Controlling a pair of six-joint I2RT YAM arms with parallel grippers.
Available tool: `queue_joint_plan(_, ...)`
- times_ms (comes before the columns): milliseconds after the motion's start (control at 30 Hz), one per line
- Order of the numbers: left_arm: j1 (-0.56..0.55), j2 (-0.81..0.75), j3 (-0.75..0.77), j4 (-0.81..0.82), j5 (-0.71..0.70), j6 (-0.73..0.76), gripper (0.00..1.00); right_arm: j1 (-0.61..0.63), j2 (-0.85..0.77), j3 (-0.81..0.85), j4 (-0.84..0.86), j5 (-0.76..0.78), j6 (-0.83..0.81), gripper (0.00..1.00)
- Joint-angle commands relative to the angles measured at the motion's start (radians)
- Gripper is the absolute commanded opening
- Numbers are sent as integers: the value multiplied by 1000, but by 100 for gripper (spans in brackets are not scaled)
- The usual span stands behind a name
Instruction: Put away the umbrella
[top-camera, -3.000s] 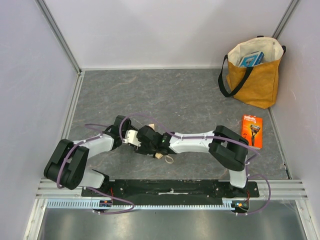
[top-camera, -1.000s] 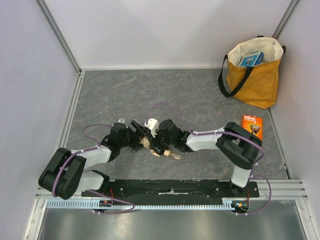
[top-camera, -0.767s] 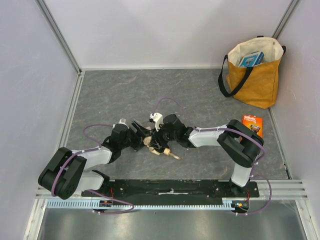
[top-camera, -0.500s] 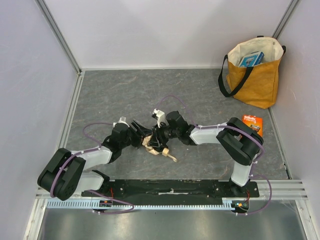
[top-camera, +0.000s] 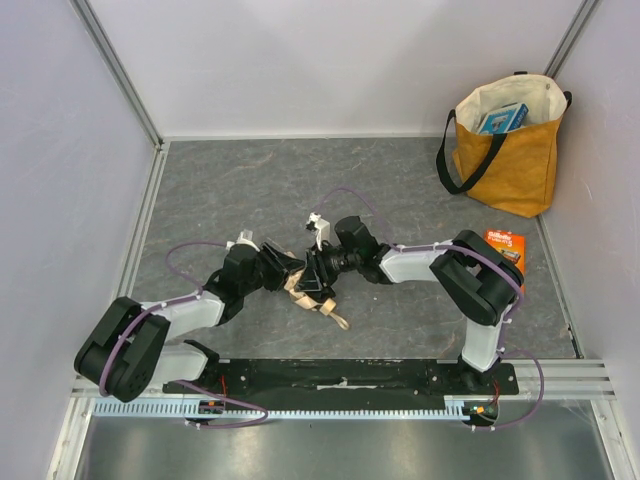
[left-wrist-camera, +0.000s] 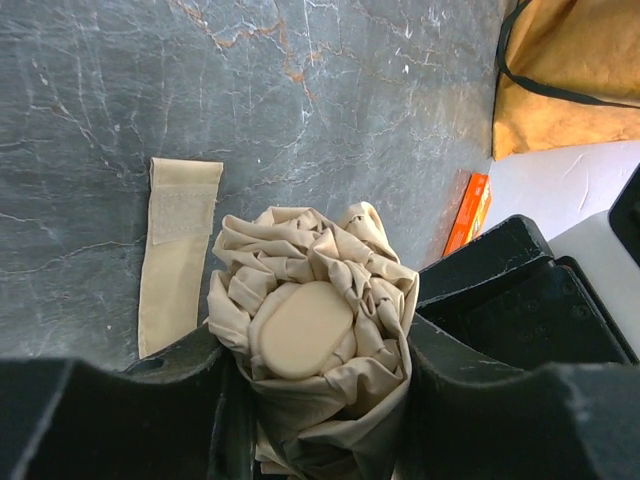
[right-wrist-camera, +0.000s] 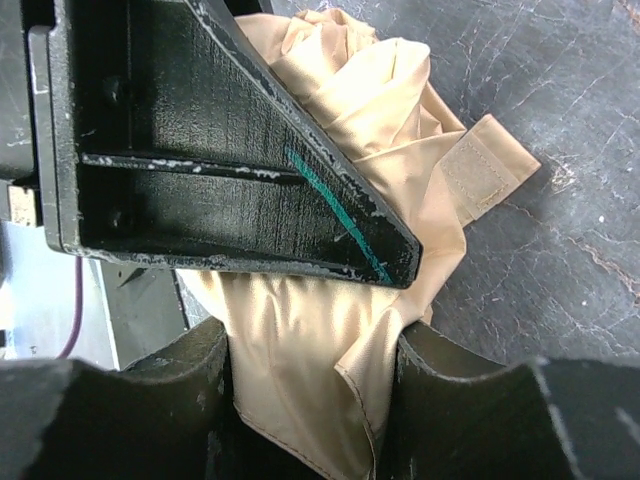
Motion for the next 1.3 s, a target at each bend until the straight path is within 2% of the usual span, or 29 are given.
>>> queue_joint_plan(0, 1, -26, -7, -80, -37, 73, 2, 8, -56, 122, -137, 33, -130, 1)
queue_joint_plan(133, 1, -34, -1, -91, -20, 5, 2, 10, -73, 157, -249, 137, -181, 19)
queue_joint_plan(300, 1, -41, 7, -60, -7, -67, 2, 20, -117, 159, -288, 226, -166, 47)
queue_joint_plan(400, -1, -32, 33, -61, 11, -87, 2, 48, -134, 172, -326, 290, -190, 55)
queue_joint_plan(500, 1, -20, 54, -81, 42, -136, 2, 94, -114, 234, -407, 365, -252, 56)
queue_joint_plan(600, 1, -11, 77, -136, 85, -209, 2, 166, -88, 295, -504, 546, -336, 51)
queue_joint_plan(733, 1, -41, 77, -187, 138, -325, 2, 296, -35, 340, -579, 955, -514, 22)
queue_joint_plan(767, 1, -51, 79, -192, 146, -341, 2, 324, -16, 343, -581, 1034, -545, 19)
queue_joint_plan(867, 2, -71, 73, -154, 174, -400, 2, 362, 7, 305, -533, 1142, -609, 19)
queue_joint_plan(967, 7, -80, 87, -149, 217, -415, 2, 372, 16, 254, -490, 1253, -643, 25)
queue_joint_plan(1067, 5, -107, 91, -173, 201, -406, 2, 370, 1, 220, -456, 1239, -652, 34)
queue_joint_plan(1200, 7, -95, 96, -189, 183, -369, 2, 364, -33, 202, -433, 1136, -616, 38)
queue_joint_plan(1267, 5, -86, 97, -189, 183, -345, 2, 360, -38, 199, -427, 1081, -599, 20)
